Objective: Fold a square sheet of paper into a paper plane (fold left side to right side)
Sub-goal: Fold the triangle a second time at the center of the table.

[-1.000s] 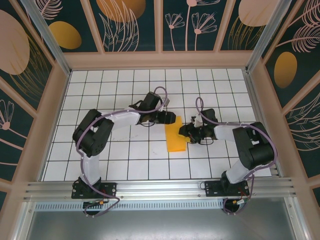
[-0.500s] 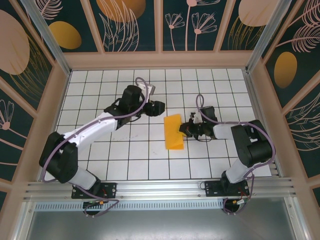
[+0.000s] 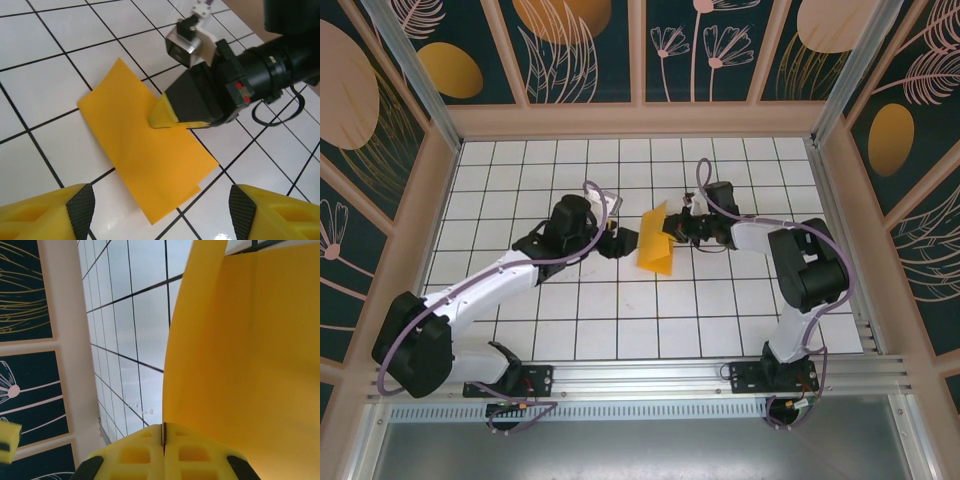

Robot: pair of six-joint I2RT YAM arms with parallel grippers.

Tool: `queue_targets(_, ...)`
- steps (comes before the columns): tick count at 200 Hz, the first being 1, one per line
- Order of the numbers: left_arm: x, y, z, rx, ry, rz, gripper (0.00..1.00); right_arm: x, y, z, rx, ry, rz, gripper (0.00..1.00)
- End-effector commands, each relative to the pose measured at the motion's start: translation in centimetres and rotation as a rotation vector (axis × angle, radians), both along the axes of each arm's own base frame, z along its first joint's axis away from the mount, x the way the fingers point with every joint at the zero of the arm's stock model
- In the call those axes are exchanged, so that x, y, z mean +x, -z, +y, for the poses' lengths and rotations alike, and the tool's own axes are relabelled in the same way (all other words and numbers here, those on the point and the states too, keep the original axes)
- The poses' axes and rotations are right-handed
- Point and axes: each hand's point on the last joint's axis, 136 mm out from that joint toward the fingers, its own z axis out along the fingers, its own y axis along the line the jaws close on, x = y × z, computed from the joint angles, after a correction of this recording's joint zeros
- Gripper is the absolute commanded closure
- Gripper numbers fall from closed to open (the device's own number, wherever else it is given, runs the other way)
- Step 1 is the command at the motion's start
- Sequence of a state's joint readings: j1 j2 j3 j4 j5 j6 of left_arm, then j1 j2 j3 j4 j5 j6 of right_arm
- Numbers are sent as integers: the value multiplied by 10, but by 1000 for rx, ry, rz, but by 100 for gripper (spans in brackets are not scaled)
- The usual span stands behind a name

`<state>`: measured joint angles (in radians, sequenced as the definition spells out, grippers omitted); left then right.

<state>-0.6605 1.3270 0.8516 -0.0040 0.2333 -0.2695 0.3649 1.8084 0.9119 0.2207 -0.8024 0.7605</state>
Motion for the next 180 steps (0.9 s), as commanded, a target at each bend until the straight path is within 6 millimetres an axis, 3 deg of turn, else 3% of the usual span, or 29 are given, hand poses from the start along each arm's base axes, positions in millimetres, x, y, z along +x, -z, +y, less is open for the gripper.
queue_targets(1, -18, 16, -15, 86, 65, -41, 26, -6, 10, 4, -19, -22, 41, 97)
queue_targets(42, -28, 37, -30, 105, 92, -14, 26, -11, 29, -9, -59, 17, 102, 84)
queue_targets(81, -30, 40, -34, 136, 95, -42, 26, 2, 27, -11, -74, 16, 86, 74)
queue_targets(121, -37, 47, -49, 227, 104, -84, 26, 13, 24, -13, -82, 24, 93, 73)
queue_targets(171, -45, 73, -79, 364, 95, -111, 24, 13, 9, -9, -45, 38, 91, 73)
queue_targets(180, -42, 65, -89, 360, 85, -134, 22, 13, 4, -8, -37, 36, 84, 73)
